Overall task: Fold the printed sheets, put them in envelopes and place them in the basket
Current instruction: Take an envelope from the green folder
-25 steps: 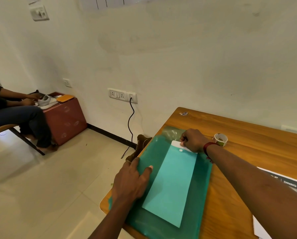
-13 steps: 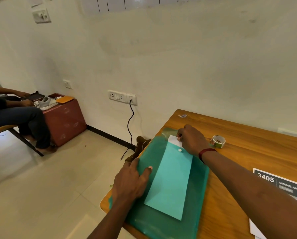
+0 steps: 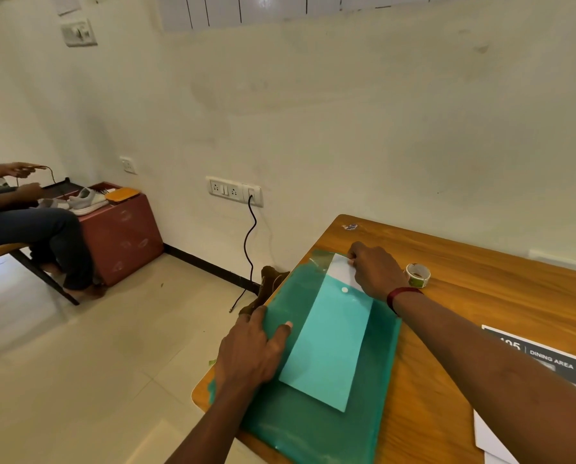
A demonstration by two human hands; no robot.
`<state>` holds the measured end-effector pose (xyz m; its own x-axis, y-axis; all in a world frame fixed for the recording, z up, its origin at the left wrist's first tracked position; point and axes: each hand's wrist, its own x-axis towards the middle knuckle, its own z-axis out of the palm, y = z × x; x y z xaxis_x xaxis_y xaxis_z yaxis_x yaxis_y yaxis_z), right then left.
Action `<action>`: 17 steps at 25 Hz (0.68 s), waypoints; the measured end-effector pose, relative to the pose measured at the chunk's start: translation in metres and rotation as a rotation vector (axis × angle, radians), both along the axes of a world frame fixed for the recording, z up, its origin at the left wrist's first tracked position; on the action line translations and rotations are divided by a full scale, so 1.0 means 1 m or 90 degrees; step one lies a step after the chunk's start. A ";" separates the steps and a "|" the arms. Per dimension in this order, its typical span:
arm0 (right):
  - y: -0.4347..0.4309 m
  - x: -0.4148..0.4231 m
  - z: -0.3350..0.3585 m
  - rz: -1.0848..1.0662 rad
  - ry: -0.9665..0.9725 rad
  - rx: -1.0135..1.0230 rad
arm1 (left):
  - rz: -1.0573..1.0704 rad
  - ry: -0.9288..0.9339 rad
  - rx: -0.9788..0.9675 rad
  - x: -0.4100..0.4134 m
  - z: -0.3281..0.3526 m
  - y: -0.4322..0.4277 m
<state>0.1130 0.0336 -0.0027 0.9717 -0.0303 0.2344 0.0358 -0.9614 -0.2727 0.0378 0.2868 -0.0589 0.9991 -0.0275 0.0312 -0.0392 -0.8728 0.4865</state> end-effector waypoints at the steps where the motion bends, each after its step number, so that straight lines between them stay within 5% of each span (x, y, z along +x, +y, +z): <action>1: -0.002 0.002 -0.001 -0.003 0.000 0.024 | 0.000 -0.005 -0.005 0.000 0.000 0.000; 17: -0.008 0.016 -0.012 -0.022 0.071 0.125 | 0.006 -0.019 -0.049 -0.002 0.000 0.001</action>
